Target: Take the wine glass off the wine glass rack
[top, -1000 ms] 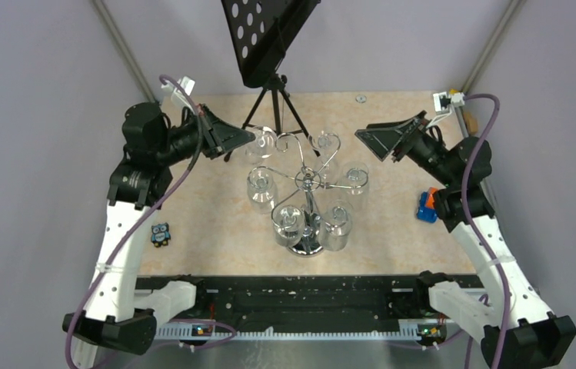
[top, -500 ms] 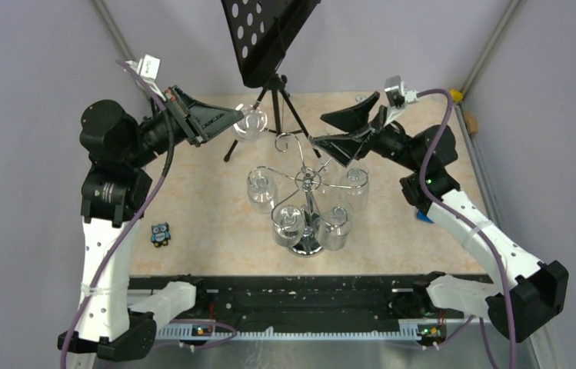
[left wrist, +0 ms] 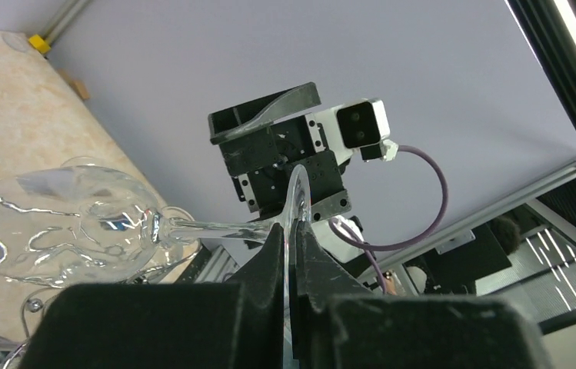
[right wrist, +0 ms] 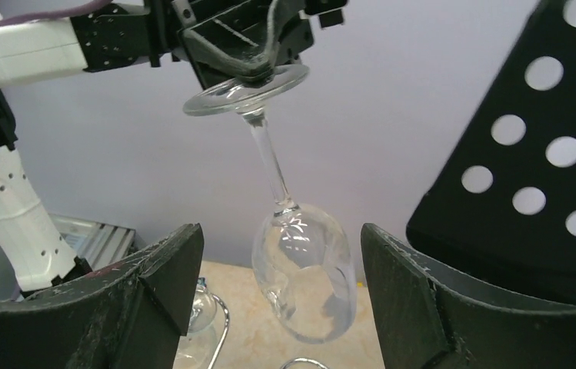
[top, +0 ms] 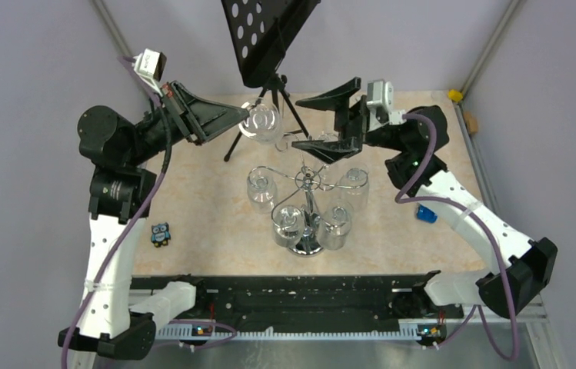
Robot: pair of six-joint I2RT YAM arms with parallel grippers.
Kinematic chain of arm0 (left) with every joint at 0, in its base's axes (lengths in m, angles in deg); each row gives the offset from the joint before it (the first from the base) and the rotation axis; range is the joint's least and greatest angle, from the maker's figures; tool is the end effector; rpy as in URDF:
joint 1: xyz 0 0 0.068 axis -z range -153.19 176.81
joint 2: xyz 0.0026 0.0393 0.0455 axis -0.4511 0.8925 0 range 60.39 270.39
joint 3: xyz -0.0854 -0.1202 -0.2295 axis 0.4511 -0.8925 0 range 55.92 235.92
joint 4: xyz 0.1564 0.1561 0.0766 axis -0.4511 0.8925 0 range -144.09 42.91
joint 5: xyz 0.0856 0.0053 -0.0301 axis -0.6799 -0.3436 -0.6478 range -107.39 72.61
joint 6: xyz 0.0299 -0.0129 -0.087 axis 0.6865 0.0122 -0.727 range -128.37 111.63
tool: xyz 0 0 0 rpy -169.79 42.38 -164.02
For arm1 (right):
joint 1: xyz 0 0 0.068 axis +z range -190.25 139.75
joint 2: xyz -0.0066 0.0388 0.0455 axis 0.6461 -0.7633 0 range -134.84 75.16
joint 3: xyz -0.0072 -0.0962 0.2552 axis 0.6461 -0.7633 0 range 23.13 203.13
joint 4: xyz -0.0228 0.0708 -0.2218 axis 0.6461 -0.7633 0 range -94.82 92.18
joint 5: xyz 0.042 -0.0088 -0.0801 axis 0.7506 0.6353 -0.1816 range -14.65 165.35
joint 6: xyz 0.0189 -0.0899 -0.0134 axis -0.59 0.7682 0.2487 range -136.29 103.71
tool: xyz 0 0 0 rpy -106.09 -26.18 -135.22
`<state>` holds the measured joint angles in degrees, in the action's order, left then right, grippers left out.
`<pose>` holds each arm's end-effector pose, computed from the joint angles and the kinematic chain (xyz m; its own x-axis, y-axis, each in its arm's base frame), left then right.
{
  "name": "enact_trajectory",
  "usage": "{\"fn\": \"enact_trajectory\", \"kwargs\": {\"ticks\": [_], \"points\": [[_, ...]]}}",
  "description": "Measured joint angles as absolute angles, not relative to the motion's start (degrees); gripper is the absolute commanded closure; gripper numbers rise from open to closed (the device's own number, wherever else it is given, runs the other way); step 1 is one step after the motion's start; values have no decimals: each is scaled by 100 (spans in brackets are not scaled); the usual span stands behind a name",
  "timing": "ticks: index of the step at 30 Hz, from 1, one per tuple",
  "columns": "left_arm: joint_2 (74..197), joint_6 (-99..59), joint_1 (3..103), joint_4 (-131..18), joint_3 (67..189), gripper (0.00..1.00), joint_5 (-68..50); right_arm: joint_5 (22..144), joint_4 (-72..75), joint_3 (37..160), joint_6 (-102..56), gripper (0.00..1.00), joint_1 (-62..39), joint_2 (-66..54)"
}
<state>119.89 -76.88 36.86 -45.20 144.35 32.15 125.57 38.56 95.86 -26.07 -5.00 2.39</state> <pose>0.1523 -0.0916 0.5416 -0.6367 -0.5005 -0.5866 0.6131 0.1328 -0.7787 0.1752 0.2024 0.5011 0.3284 0.3652 -0.8711 -0.9443 0.1048 -0.3120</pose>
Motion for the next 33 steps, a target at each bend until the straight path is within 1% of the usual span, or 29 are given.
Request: {"fn": "enact_trajectory", "kwargs": {"ticks": [1, 6, 8, 14, 19, 22, 24, 26, 27, 29, 30, 31, 32, 33], "points": [[11994, -7760, 3712, -4597, 14428, 100, 3244, 12620, 3814, 9656, -2467, 26, -437, 189], [12081, -7883, 3959, -4925, 14428, 100, 3281, 12791, 3440, 9977, -1820, 41, -89, -65], [12138, -7878, 4077, -4986, 14428, 100, 3281, 12819, 3338, 10062, -1674, 45, -15, -146], [12368, -7802, 4374, -5023, 14428, 100, 3272, 12791, 3252, 10130, -1479, 56, 116, -259], [12442, -7684, 4481, -4988, 14428, 100, 3252, 12675, 3261, 10130, -1423, 71, 156, -266], [12442, -7653, 4519, -4953, 14428, 100, 3250, 12587, 3255, 10136, -1392, 77, 160, -266], [12442, -7625, 4534, -4927, 14428, 100, 3241, 12563, 3217, 10204, -1385, 85, 160, -277], [12442, -7616, 4547, -4929, 14428, 100, 3193, 12550, 3167, 10281, -1364, 98, 164, -290], [12440, -7618, 4551, -4931, 14430, 100, 3158, 12563, 3150, 10303, -1322, 100, 164, -292], [12440, -7653, 4551, -4922, 14432, 100, 3102, 12581, 3124, 10311, -1265, 100, 173, -294], [12440, -7662, 4551, -4925, 14432, 92, 3084, 12579, 3124, 10311, -1237, 100, 173, -297], [12440, -7668, 4553, -4920, 14432, 79, 3071, 12574, 3124, 10311, -1219, 100, 173, -299], [12440, -7677, 4553, -4920, 14432, 63, 3062, 12559, 3126, 10311, -1208, 100, 175, -299], [12440, -7662, 4553, -4927, 14432, 49, 3047, 12524, 3128, 10311, -1208, 100, 182, -299]]}}
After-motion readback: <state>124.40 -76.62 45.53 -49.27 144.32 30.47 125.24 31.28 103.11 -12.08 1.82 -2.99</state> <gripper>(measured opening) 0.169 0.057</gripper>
